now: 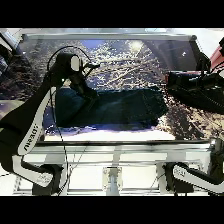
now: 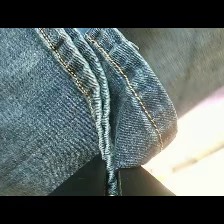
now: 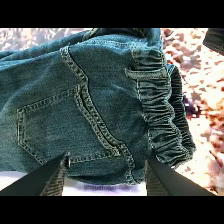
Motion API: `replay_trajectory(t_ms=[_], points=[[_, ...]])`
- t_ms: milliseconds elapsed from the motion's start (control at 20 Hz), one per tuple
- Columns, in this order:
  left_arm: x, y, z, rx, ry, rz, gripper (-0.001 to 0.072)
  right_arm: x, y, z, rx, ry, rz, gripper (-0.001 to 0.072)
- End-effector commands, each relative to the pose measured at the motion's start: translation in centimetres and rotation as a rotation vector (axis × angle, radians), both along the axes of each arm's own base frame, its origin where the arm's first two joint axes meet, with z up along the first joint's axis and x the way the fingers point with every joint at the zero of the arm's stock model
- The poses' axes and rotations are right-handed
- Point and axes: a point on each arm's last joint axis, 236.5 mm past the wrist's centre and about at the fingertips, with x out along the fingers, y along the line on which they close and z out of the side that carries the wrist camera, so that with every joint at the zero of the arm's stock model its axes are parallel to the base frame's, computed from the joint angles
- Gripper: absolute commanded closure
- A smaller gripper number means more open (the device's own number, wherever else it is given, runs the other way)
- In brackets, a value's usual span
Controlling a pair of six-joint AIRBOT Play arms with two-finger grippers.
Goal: Fold the clothes and pants, and hang the long-sleeved shirts on hangers.
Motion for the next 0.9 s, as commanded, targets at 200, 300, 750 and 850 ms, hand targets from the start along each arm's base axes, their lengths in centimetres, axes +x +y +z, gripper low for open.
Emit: replay_trajectory(t_ms=[200,300,750,850], points=[[8.8,-1.5,6.7,-0.285,-0.366,0.323,0.0678,-0.4,0.2,-0.1,0.003,0.014,0.011,0.0181],[11.5,-2.1,10.4,-0.439,-0.474,0.433,0.0679,-0.4,0.2,-0.1,0.004,0.016,0.012,0.0181],[1.5,-0.2,3.5,-0.141,-0.073,0.17,0.0679,-0.5,0.2,-0.1,-0.002,0.013,0.025,0.0181],[-1.1,-0.5,2.9,-0.097,0.008,0.071,0.0678,-0.5,0.2,-0.1,-0.001,0.012,0.025,0.0181]])
